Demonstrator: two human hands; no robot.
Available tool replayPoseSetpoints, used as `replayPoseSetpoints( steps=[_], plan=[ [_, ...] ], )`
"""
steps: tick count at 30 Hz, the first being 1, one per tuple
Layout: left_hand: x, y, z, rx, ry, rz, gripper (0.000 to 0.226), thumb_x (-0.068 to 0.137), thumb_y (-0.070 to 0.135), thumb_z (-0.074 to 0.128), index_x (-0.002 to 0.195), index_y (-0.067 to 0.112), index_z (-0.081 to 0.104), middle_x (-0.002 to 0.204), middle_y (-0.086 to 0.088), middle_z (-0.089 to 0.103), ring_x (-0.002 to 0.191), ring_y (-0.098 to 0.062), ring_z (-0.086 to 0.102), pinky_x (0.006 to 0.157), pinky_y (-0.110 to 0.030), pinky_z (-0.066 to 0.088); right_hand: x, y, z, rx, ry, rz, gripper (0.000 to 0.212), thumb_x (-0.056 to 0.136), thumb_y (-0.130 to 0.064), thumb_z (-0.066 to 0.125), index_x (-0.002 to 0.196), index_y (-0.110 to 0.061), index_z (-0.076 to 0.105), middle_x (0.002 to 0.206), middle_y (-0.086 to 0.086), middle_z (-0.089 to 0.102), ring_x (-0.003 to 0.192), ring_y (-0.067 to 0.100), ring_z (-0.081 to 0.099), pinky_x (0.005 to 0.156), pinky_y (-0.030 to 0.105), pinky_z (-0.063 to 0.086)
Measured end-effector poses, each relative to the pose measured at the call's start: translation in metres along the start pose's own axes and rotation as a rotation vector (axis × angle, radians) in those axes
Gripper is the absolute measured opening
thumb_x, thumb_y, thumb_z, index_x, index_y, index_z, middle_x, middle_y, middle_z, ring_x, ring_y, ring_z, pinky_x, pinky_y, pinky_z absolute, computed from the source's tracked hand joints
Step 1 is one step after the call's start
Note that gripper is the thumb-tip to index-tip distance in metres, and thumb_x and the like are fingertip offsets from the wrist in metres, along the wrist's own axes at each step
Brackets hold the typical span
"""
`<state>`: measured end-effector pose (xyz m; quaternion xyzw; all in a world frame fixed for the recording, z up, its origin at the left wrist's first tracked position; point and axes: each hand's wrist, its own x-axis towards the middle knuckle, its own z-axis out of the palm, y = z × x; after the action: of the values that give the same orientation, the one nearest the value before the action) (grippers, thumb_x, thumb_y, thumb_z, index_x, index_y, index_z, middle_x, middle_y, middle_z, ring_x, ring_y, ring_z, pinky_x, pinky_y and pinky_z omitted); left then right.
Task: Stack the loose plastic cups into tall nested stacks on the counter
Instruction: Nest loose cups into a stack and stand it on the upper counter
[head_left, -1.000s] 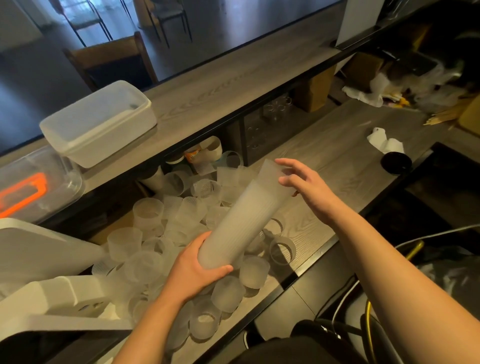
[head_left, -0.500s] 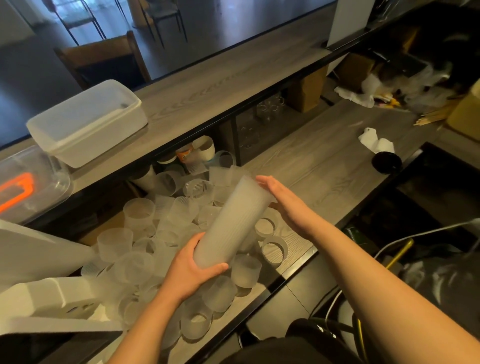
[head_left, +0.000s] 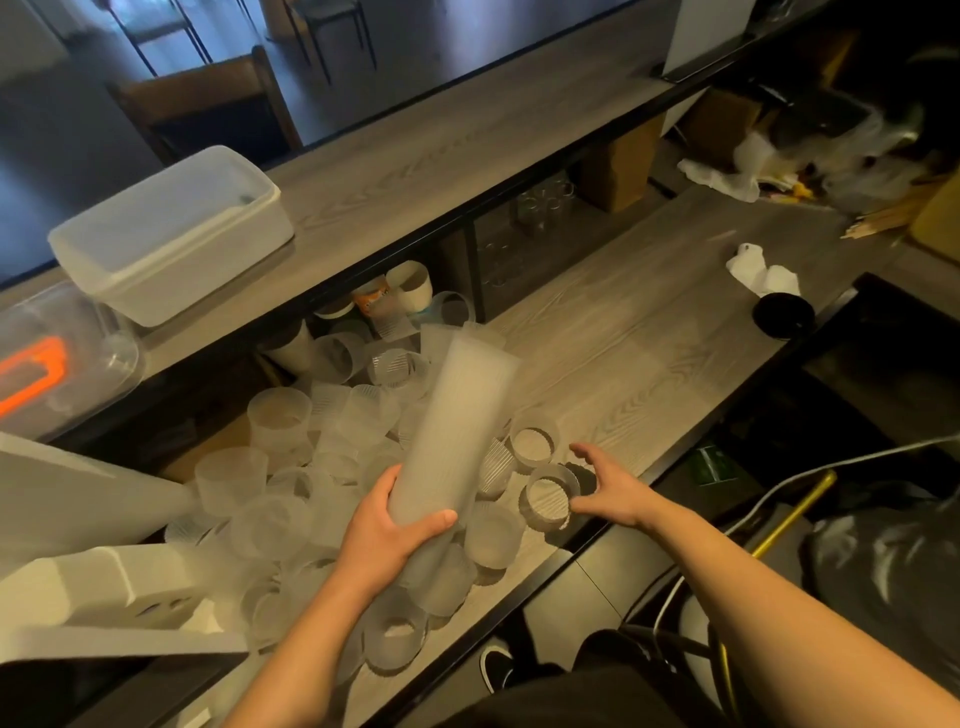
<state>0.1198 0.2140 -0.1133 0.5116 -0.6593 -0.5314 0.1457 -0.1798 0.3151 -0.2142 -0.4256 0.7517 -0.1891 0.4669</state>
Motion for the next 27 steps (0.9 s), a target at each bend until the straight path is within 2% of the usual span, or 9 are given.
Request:
replayPoseSetpoints(
  steps=[3, 6, 10, 12, 14, 18, 21, 24, 27],
  plan=[
    [-0.002, -0.001, 0.000, 0.018, -0.005, -0.011, 0.088, 0.045, 0.067, 0.075, 0.122, 0.031, 0.053, 0.113, 0.012, 0.062, 0.097, -0.003, 0.060, 0.068, -0.016, 0.047, 0.004, 0.003, 0.010, -0.017, -0.039, -0.023, 0.113, 0.066, -0.036, 0.089, 0.156, -0.018, 0.023, 0.154, 0.008, 0.034, 0.141, 0.024, 0.035, 0.112, 0.029, 0.034],
    [-0.002, -0.002, -0.002, 0.016, -0.008, -0.013, 0.085, 0.045, 0.066, 0.076, 0.120, 0.032, 0.053, 0.111, 0.012, 0.062, 0.094, 0.000, 0.061, 0.067, -0.013, 0.047, 0.010, 0.003, 0.020, -0.104, -0.043, -0.051, 0.125, 0.058, -0.046, 0.093, 0.157, -0.021, 0.020, 0.154, 0.006, 0.032, 0.142, 0.023, 0.031, 0.118, 0.034, 0.031],
    [-0.002, -0.004, -0.006, 0.015, 0.003, -0.027, 0.079, 0.045, 0.066, 0.077, 0.115, 0.040, 0.052, 0.111, 0.013, 0.062, 0.096, -0.004, 0.062, 0.071, -0.020, 0.050, 0.016, 0.006, 0.031, -0.186, 0.031, -0.091, 0.104, 0.063, -0.044, 0.090, 0.148, -0.024, 0.033, 0.144, 0.002, 0.043, 0.130, 0.017, 0.040, 0.110, 0.029, 0.038],
    [-0.002, -0.004, -0.008, 0.013, 0.007, -0.029, 0.084, 0.045, 0.065, 0.077, 0.120, 0.035, 0.053, 0.113, 0.011, 0.062, 0.097, -0.005, 0.062, 0.072, -0.020, 0.050, 0.014, 0.005, 0.031, -0.165, 0.061, -0.109, 0.089, 0.069, -0.041, 0.085, 0.143, -0.023, 0.040, 0.137, 0.002, 0.048, 0.120, 0.013, 0.043, 0.101, 0.024, 0.040],
    [-0.002, -0.004, -0.009, 0.018, 0.008, -0.020, 0.089, 0.045, 0.065, 0.077, 0.124, 0.031, 0.053, 0.114, 0.009, 0.062, 0.099, -0.006, 0.061, 0.072, -0.019, 0.049, 0.012, 0.003, 0.026, -0.054, 0.107, -0.075, 0.078, 0.075, -0.035, 0.081, 0.141, -0.020, 0.043, 0.133, 0.004, 0.051, 0.114, 0.014, 0.048, 0.094, 0.023, 0.042],
    [-0.003, -0.001, -0.007, 0.019, 0.000, 0.002, 0.078, 0.045, 0.065, 0.076, 0.115, 0.041, 0.051, 0.112, 0.013, 0.061, 0.096, -0.002, 0.060, 0.070, -0.019, 0.050, 0.007, -0.013, -0.003, 0.316, 0.272, -0.021, 0.058, 0.086, -0.025, 0.075, 0.136, -0.020, 0.048, 0.123, 0.007, 0.055, 0.103, 0.018, 0.059, 0.081, 0.027, 0.051],
    [-0.003, 0.000, -0.005, 0.044, -0.023, 0.012, 0.086, 0.045, 0.066, 0.076, 0.122, 0.038, 0.049, 0.115, 0.015, 0.058, 0.098, -0.003, 0.059, 0.070, -0.019, 0.050, 0.004, -0.035, -0.034, 0.488, 0.334, -0.075, 0.046, 0.091, -0.029, 0.070, 0.133, -0.018, 0.055, 0.129, 0.006, 0.057, 0.112, 0.020, 0.058, 0.083, 0.024, 0.047],
    [-0.002, 0.000, -0.003, 0.068, -0.048, 0.031, 0.090, 0.047, 0.066, 0.078, 0.126, 0.038, 0.047, 0.117, 0.017, 0.057, 0.100, -0.001, 0.058, 0.072, -0.019, 0.050, -0.003, -0.065, -0.063, 0.662, 0.339, -0.185, 0.062, 0.078, -0.050, 0.074, 0.129, -0.018, 0.062, 0.126, 0.004, 0.064, 0.118, 0.021, 0.060, 0.095, 0.034, 0.049],
    [-0.001, 0.000, -0.002, 0.106, -0.071, 0.046, 0.095, 0.047, 0.066, 0.080, 0.131, 0.037, 0.047, 0.120, 0.018, 0.056, 0.104, -0.003, 0.058, 0.075, -0.021, 0.051, -0.012, -0.094, -0.081, 0.778, 0.346, -0.301, 0.070, 0.071, -0.055, 0.070, 0.128, -0.013, 0.064, 0.119, 0.007, 0.066, 0.107, 0.020, 0.062, 0.086, 0.034, 0.050]
  ],
)
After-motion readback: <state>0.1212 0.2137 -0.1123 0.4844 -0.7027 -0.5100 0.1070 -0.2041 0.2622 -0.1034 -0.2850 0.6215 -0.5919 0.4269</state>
